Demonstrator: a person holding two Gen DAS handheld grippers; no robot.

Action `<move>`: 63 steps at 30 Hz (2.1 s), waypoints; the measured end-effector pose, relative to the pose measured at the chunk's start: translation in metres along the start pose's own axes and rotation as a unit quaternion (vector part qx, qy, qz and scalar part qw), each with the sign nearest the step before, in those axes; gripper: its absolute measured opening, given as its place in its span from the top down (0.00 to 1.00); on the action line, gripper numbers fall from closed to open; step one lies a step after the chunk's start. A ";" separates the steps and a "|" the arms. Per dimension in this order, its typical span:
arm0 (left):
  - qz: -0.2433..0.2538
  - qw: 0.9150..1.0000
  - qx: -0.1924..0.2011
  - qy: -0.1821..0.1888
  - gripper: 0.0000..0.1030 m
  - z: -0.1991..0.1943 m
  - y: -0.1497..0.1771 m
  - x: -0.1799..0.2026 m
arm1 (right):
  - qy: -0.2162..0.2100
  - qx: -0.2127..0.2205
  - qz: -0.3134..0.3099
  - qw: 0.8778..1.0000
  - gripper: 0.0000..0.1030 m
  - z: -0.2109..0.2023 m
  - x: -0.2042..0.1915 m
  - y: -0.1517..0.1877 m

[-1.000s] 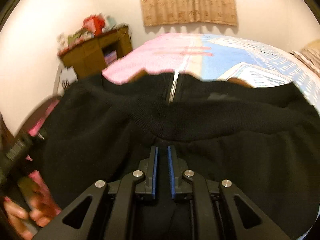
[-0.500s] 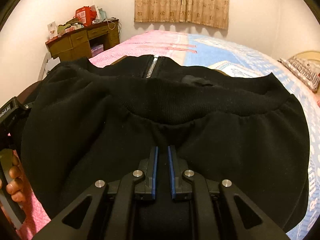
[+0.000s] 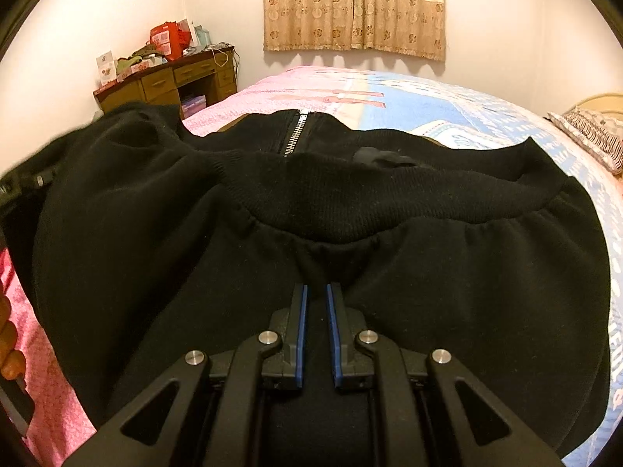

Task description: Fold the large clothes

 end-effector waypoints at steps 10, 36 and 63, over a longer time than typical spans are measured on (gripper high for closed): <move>0.136 0.975 -0.015 0.177 0.82 0.000 0.022 0.159 | -0.147 0.019 0.154 0.977 0.90 -0.013 0.025 0.003; 0.186 0.961 -0.031 0.202 0.82 0.000 0.069 0.194 | -0.328 -0.039 0.257 0.908 0.77 0.013 0.034 -0.063; 0.291 0.898 -0.139 0.300 0.60 -0.029 0.158 0.373 | -0.224 0.005 0.341 0.913 0.84 -0.018 0.244 0.019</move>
Point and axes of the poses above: each gripper's, at about its wrist camera, not at the fingertips, and z roughly the way its jaws point, x to its right, y to its underside, the point moved 10 cm from there along z, roughly the way its jaws point, and after that the axes turned 10 degrees about x, right-handed, at the moved point
